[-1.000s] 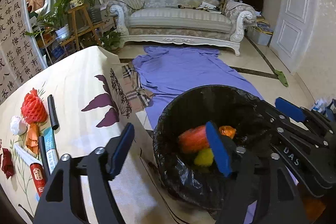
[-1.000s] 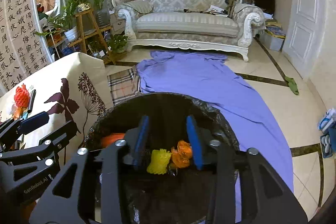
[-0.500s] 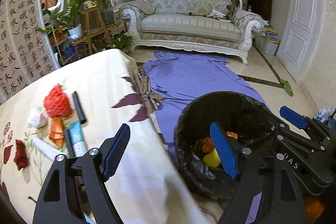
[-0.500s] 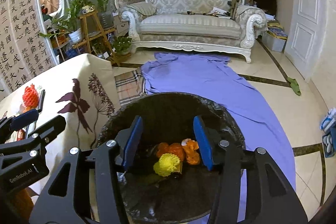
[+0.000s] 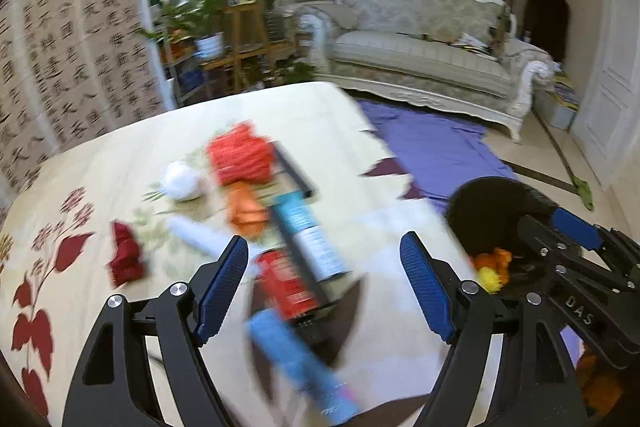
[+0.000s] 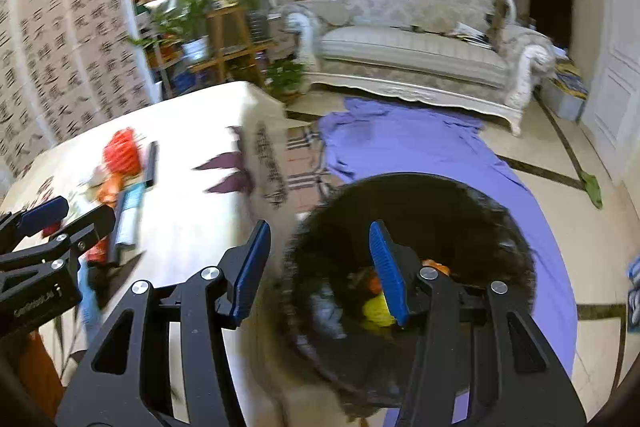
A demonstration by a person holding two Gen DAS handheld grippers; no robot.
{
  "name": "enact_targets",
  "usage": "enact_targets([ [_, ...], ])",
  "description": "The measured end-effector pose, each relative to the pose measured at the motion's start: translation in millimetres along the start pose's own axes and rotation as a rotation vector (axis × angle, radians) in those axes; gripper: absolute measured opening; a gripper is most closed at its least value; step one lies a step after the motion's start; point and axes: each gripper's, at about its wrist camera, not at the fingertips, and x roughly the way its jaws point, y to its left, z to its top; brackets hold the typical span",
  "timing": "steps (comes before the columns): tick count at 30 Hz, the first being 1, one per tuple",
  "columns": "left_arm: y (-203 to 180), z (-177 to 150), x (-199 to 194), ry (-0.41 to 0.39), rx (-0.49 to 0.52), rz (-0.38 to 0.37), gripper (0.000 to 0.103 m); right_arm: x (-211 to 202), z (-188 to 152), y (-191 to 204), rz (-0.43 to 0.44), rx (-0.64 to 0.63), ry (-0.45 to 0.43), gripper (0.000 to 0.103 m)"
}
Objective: Collect trash
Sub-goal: 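Move both tools back over the table toward the remaining items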
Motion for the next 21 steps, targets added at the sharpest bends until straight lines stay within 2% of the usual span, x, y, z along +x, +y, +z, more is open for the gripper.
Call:
enact_targets([
  [6, 42, -15, -6, 0.025, -0.061, 0.057, 0.076, -1, -5, 38, 0.064, -0.067, 0.014, 0.050],
  [9, 50, -23, -9, 0.034, -0.070, 0.063, 0.076, -4, -10, 49, 0.081, -0.086, 0.021, 0.050],
  [14, 44, -34, -9, 0.052, -0.057, 0.052, 0.076, -9, -18, 52, 0.084, -0.094, 0.025, 0.050],
  [21, 22, -46, 0, 0.101, -0.034, 0.029, 0.076, -18, -24, 38, 0.070, -0.063, 0.021, 0.050],
])
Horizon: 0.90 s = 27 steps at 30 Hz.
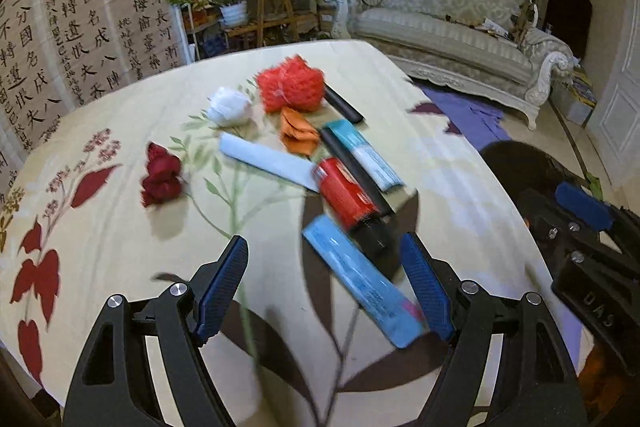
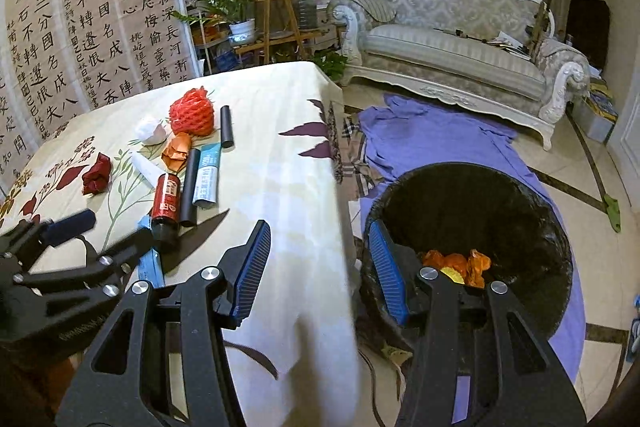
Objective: Collect trash
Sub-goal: 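Move both tools back over the table toward the remaining items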
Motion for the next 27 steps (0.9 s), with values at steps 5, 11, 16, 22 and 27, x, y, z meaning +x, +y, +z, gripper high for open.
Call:
enact_targets([
  [5, -2, -12, 9, 0.055, 0.006, 0.022, 0.076, -1, -4, -7, 0.006, 0.019, 0.004, 0.050],
  [11, 14, -19, 1, 0.036, -0.013, 0.009, 0.052, 3, -5, -3, 0.026, 0.022, 0.004, 0.050],
  [16, 14, -19, 2, 0.020, 0.009, 0.004, 0.046, 7, -5, 2, 0.041, 0.012, 0.016, 0.050],
  [22, 11, -17, 2, -0.005, 0.040, -0.016, 0.022, 8, -3, 11, 0.057, -0.006, 0.019, 0.050],
  [27, 21, -16, -1, -0.007, 0.015, -0.022, 0.021, 9, 2, 25, 0.085, -0.030, 0.021, 0.050],
])
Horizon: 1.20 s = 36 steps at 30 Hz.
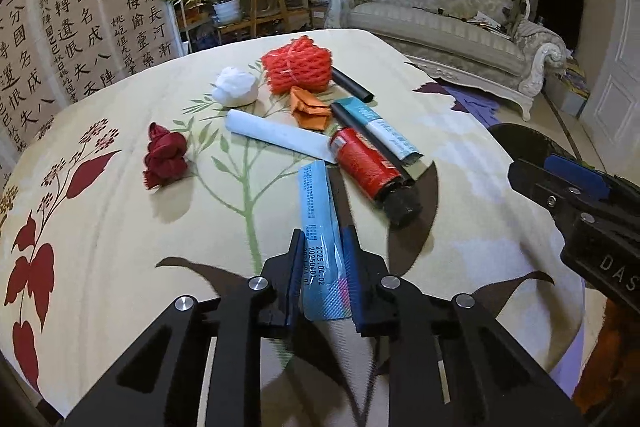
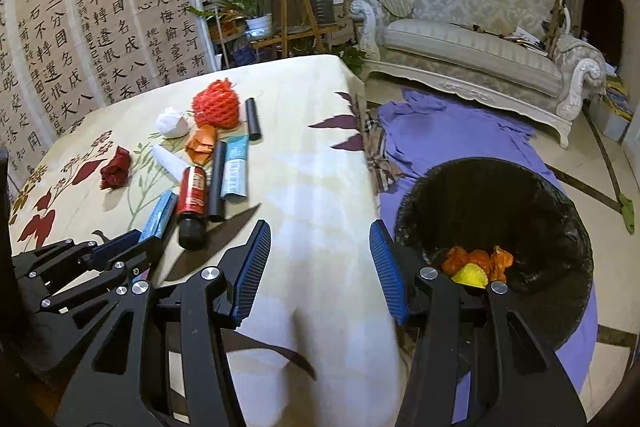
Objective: Collect trash
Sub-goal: 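Move both tools back over the table toward the remaining items, then grasp the blue tube with the left gripper while the right grasps the red can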
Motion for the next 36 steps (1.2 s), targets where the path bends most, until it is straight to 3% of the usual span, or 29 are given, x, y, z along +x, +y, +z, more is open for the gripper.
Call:
enact_targets([
  [17, 84, -2, -21, -0.051, -0.118, 0.122, 0.021, 34, 23, 76, 0.108, -0.137, 0.053, 0.047],
  [21, 98, -2, -19, -0.051, -0.143, 0.123, 0.021, 47, 24, 90, 0.111, -0.166, 0.088, 0.034],
  [28, 107, -4, -18, -0.057, -0.159, 0.115, 0.021, 59, 23, 99, 0.085, -0.189, 0.132, 0.034],
  [31, 107, -5, -18, -0.059, -0.157, 0.113, 0.021, 64, 22, 101, 0.080, -0.199, 0.156, 0.024],
  [36, 107, -5, -19, -0.063, -0.162, 0.107, 0.021, 62, 21, 103, 0.075, -0.205, 0.149, 0.023],
])
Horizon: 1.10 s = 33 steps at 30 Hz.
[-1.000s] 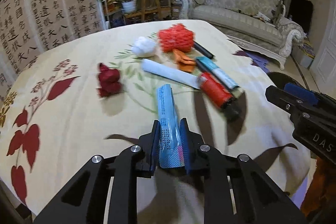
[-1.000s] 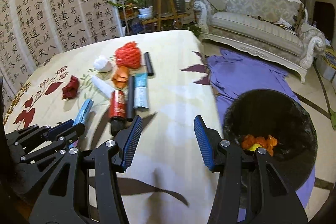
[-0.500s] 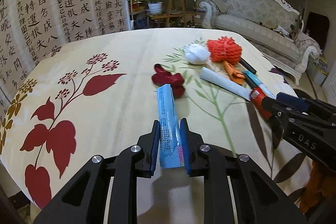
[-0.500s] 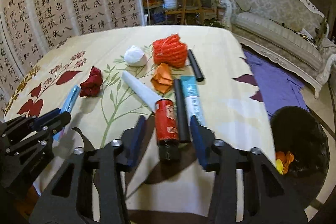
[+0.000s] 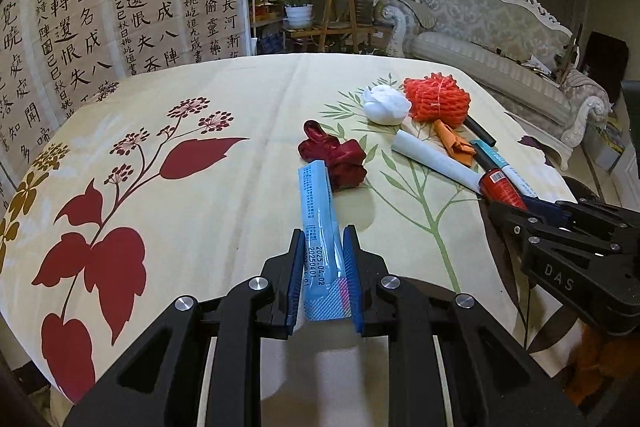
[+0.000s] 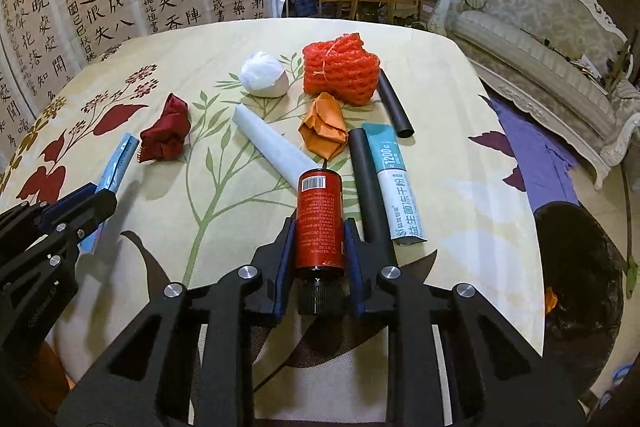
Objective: Collect trash
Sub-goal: 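Grasp the blue tube with the left gripper while the right grasps the red can, then carry the tube and can over the bin and open both grippers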
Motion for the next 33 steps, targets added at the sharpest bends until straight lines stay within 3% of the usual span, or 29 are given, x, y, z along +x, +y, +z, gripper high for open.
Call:
enact_targets([
  [5, -6, 3, -8, -0.022, 0.009, -0.012, 0.021, -17, -2, -7, 0.001, 0.019, -0.047, 0.023],
  [12, -39, 9, -20, -0.057, 0.047, -0.086, 0.021, -51, -12, -41, -0.059, 0.080, -0.103, 0.023],
  [26, -166, 22, -15, -0.066, 0.215, -0.312, 0.021, -94, -53, -158, -0.282, 0.284, -0.145, 0.023],
  [33, -223, 28, -9, -0.066, 0.292, -0.371, 0.021, -96, -70, -202, -0.341, 0.355, -0.158, 0.023],
])
